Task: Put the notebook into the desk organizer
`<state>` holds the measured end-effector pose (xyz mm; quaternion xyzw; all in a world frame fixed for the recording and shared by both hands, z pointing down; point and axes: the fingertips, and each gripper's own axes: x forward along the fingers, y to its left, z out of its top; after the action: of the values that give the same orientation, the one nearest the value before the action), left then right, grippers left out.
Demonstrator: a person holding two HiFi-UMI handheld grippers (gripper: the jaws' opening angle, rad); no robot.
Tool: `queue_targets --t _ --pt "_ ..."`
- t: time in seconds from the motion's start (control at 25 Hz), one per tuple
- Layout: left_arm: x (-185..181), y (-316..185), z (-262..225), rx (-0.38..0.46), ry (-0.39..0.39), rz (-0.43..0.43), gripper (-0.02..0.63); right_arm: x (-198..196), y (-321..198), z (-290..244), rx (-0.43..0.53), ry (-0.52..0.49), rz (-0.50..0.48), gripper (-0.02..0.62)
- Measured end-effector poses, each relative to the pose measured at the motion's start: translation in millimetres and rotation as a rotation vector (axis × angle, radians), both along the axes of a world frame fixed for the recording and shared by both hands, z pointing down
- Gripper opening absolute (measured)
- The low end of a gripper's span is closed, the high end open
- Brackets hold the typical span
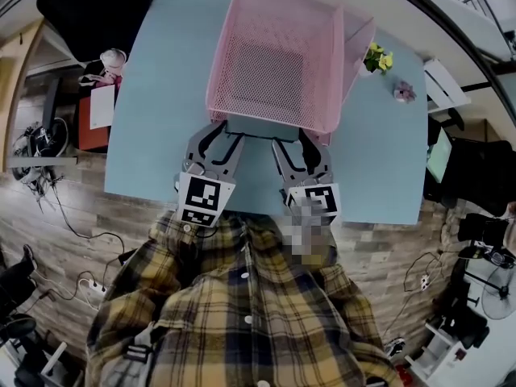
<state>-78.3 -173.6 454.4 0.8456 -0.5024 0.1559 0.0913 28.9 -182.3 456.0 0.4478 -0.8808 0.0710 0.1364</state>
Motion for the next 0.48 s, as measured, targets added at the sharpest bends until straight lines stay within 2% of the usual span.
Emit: queue_targets --t 0.48 --pt "-4.7 -16.1 2.0 -0.003 -0.003 -0.015 0.156 -6.2 -13.5 1.7 -0.009 0.012 0.032 0.219"
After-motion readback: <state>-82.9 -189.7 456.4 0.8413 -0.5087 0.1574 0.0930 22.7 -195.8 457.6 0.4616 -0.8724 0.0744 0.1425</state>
